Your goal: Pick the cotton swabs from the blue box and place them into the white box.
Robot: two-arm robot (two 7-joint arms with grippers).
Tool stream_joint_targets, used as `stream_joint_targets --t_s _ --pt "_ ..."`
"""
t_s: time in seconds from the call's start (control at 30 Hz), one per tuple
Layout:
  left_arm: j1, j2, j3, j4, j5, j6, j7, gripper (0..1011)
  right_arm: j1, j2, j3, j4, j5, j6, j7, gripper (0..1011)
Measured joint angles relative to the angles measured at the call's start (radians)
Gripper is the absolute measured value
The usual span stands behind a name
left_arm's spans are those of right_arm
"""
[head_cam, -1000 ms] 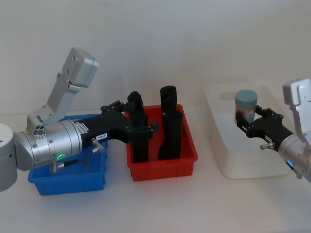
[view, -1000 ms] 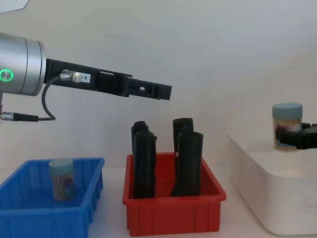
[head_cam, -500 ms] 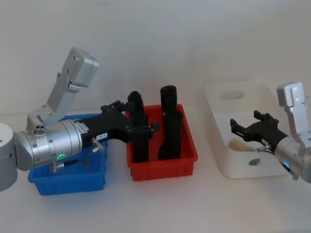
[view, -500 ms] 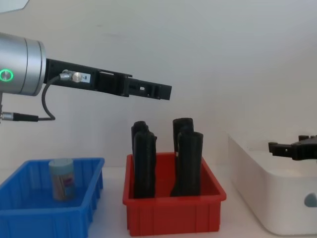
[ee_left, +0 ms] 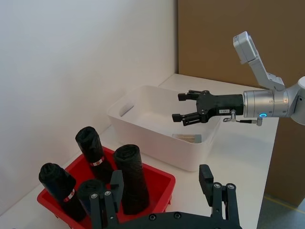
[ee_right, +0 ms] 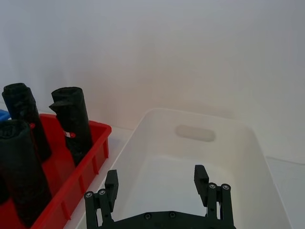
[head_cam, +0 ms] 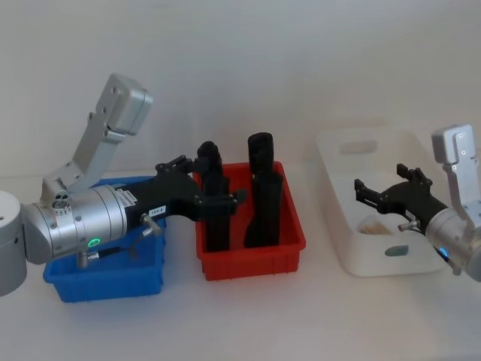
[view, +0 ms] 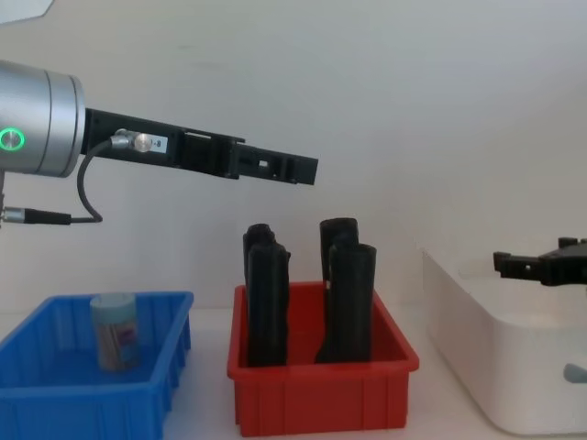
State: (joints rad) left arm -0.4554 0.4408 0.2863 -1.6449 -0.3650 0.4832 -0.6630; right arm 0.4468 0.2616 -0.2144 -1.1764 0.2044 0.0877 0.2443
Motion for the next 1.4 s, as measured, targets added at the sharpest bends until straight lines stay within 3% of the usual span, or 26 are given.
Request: stream_joint_targets --t_s 0.4,0.93,1.13,1.4 --pt "0.0 0.0 0.0 0.0 0.0 0.0 0.0 1004 -0.038 0.015 0.01 -0.077 -0.001 -0.079 -0.032 1001" --pt "0.001 0.0 0.001 0.0 0.0 -0.002 0.001 1004 -0.062 0.024 0.015 -0.123 -0.003 -0.106 -0.048 1001" --pt "0.012 -0.003 0.009 0.0 0.008 -0.027 0.036 1004 -0.089 0.028 0.014 -0.155 0.002 -0.103 -0.057 1001" --pt "0.044 -0.012 0.034 0.003 0.032 -0.094 0.13 1004 -0.157 0.037 0.009 -0.234 0.017 -0.094 -0.079 1001"
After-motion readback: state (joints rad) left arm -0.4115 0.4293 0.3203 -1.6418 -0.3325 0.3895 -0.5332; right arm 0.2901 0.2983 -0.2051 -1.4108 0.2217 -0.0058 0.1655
